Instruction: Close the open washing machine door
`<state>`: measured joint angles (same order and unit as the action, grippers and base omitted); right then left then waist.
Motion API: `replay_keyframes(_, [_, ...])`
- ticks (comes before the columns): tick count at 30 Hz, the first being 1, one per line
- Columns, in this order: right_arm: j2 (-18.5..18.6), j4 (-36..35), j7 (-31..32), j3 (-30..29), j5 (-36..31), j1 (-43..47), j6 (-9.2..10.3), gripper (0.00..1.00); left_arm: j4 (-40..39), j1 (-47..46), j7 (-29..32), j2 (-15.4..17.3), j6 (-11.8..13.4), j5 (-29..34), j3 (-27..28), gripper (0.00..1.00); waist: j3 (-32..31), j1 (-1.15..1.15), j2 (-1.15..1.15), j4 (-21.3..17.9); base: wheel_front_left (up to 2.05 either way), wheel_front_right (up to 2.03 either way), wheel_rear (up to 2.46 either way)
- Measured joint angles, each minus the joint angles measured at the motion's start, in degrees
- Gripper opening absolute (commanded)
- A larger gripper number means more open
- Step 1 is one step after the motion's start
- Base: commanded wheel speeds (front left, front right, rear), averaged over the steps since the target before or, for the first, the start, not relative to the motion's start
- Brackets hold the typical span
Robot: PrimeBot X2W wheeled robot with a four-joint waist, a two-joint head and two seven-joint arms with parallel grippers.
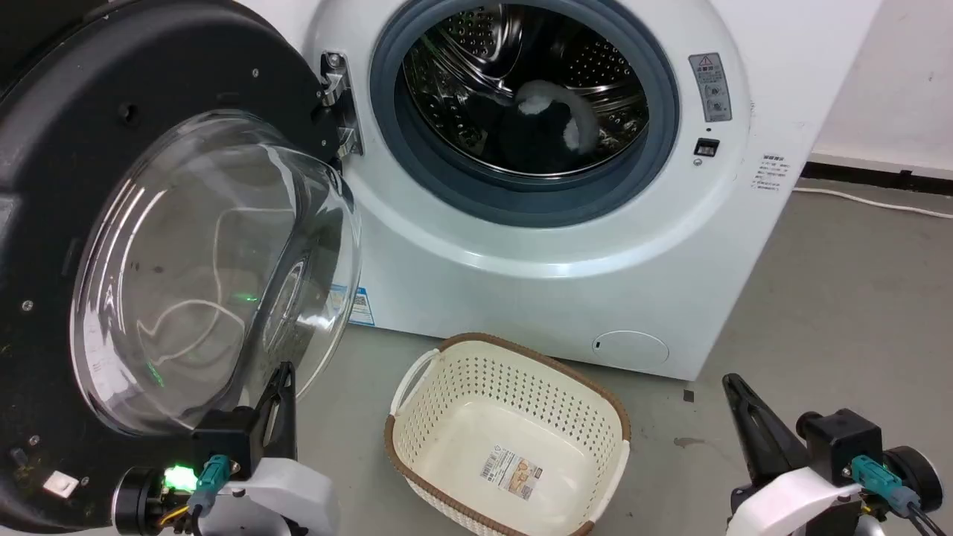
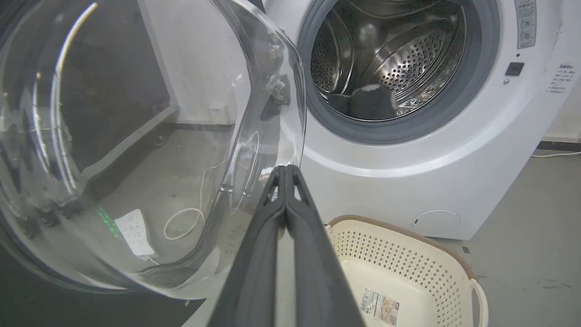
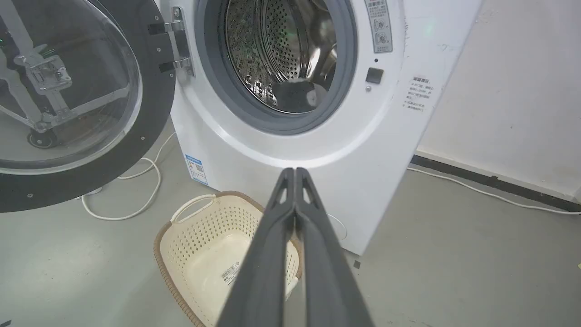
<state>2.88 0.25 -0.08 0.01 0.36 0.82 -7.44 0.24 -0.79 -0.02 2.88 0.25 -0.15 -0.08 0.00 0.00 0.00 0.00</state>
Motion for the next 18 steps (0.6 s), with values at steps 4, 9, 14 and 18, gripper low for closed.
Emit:
replay_keyframes(4, [0.0, 0.0, 0.0, 0.0, 0.0, 0.0, 0.0, 0.0, 0.0, 0.0, 0.0, 0.0, 0.0, 0.0, 0.0, 0.0, 0.0, 0.0, 0.0, 0.0, 0.0, 0.0, 0.0])
replay_keyframes(9, [0.0, 0.0, 0.0, 0.0, 0.0, 0.0, 0.0, 0.0, 0.0, 0.0, 0.0, 0.0, 0.0, 0.0, 0.0, 0.0, 0.0, 0.0, 0.0, 0.0, 0.0, 0.0, 0.0])
replay_keyframes(14, [0.0, 0.0, 0.0, 0.01, 0.0, 0.0, 0.0, 0.0, 0.0, 0.0, 0.0, 0.0, 0.0, 0.0, 0.02, 0.0, 0.0, 0.0, 0.0, 0.0, 0.0, 0.0, 0.0])
replay_keyframes(18, [0.0, 0.0, 0.0, 0.0, 0.0, 0.0, 0.0, 0.0, 0.0, 0.0, 0.0, 0.0, 0.0, 0.0, 0.0, 0.0, 0.0, 0.0, 0.0, 0.0, 0.0, 0.0, 0.0])
